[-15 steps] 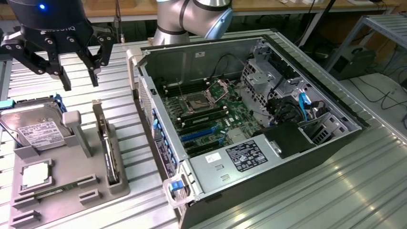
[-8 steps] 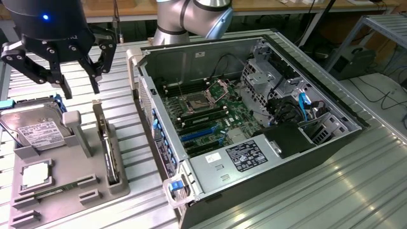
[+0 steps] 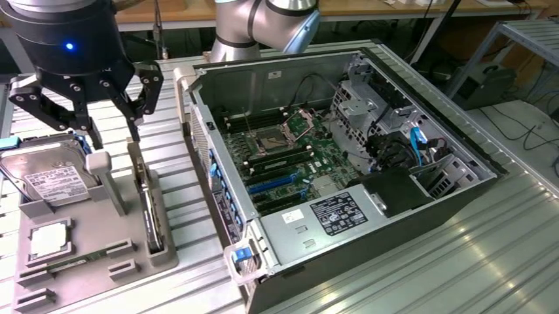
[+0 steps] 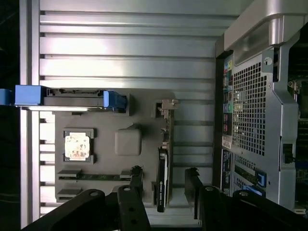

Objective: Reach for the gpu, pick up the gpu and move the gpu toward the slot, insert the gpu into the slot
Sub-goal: 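Pick up the gpu and move the gpu toward the slot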

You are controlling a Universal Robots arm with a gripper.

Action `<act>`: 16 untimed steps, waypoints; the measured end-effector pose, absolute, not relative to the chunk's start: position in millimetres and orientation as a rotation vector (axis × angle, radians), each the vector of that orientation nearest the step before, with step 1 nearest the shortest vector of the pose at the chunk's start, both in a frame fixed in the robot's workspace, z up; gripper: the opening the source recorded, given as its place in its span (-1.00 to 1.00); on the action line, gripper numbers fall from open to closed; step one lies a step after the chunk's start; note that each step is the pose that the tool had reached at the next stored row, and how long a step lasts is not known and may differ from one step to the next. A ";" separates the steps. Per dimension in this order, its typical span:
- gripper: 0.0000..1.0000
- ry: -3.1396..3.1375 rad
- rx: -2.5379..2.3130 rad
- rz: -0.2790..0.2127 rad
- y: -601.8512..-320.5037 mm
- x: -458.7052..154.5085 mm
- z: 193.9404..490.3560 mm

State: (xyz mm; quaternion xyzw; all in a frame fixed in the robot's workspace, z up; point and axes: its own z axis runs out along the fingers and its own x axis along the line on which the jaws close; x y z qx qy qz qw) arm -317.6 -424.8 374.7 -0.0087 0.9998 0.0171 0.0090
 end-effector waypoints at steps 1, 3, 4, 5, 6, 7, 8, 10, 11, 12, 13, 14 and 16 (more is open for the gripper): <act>-0.04 3.123 -0.027 0.042 -425.3 -317.5 374.3; -0.04 3.123 -0.027 0.033 -425.6 -317.6 371.6; -0.04 3.124 -0.027 0.033 -425.6 -317.6 370.1; -0.04 3.124 -0.027 0.033 -425.7 -317.6 368.1; -0.04 3.124 -0.027 0.033 -425.7 -317.6 366.2; -0.04 3.124 -0.027 0.033 -425.8 -317.7 364.4; -0.04 3.124 -0.027 0.033 -425.9 -317.6 362.4; -0.04 3.123 -0.027 0.033 -426.6 -317.6 359.3; -0.04 3.123 -0.027 0.033 -426.9 -317.6 358.0; -0.04 3.123 -0.027 0.033 -427.1 -317.6 356.6; -0.04 3.123 -0.027 0.033 -427.5 -317.6 355.1; -0.04 3.123 -0.027 0.033 -427.8 -317.6 353.7; -0.04 3.123 -0.027 0.034 -428.3 -317.6 351.0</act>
